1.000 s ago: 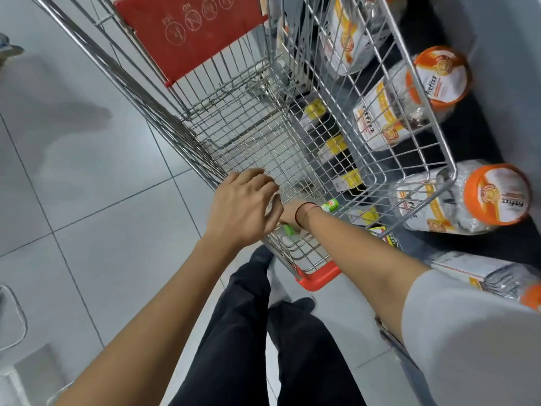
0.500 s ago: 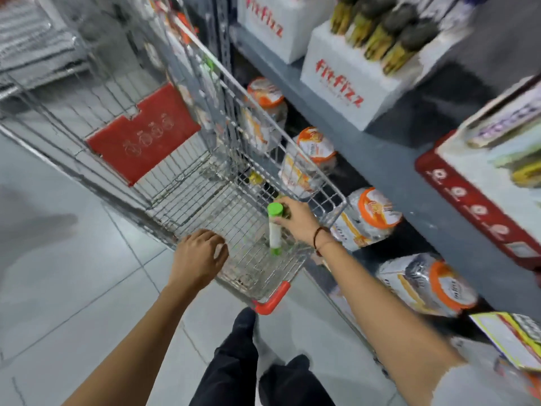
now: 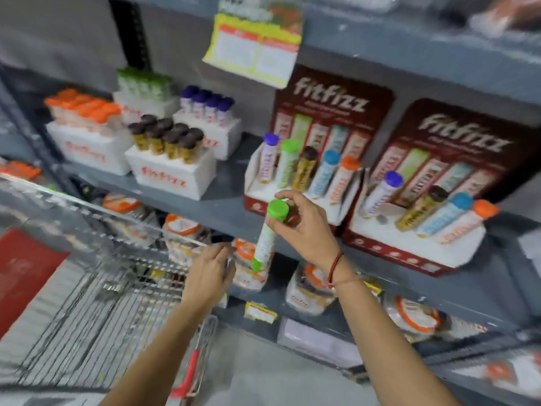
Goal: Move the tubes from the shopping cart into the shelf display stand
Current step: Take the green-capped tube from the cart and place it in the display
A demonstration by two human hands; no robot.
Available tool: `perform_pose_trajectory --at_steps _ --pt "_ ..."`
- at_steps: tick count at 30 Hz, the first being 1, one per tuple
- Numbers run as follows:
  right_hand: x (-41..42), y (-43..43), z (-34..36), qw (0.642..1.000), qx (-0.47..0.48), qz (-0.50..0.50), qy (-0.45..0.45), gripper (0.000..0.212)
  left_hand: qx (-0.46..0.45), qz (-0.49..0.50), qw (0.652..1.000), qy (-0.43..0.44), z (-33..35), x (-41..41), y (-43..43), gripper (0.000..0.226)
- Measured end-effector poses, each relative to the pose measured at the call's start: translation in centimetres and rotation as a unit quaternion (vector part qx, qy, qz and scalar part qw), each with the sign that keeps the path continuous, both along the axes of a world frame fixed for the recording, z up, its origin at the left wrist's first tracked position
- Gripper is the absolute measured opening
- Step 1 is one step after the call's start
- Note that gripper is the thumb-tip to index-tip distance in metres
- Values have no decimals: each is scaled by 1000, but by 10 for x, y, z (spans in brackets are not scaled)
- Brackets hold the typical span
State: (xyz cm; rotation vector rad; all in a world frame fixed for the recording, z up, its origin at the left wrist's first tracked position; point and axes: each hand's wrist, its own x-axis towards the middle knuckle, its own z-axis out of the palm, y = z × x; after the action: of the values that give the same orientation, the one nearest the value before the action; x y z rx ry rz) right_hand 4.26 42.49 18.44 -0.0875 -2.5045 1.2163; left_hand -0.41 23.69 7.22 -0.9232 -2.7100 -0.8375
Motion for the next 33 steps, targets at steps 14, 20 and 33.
perform_pose_trajectory --at_steps 14,20,33 --pt "85 125 75 981 154 -98 -67 25 -24 -185 982 36 11 22 135 25" --pt "88 148 80 970 176 -130 -103 11 -42 -194 978 56 2 22 143 36" --pt "77 171 88 944 264 -139 -139 29 -57 -227 969 85 -8 19 136 52"
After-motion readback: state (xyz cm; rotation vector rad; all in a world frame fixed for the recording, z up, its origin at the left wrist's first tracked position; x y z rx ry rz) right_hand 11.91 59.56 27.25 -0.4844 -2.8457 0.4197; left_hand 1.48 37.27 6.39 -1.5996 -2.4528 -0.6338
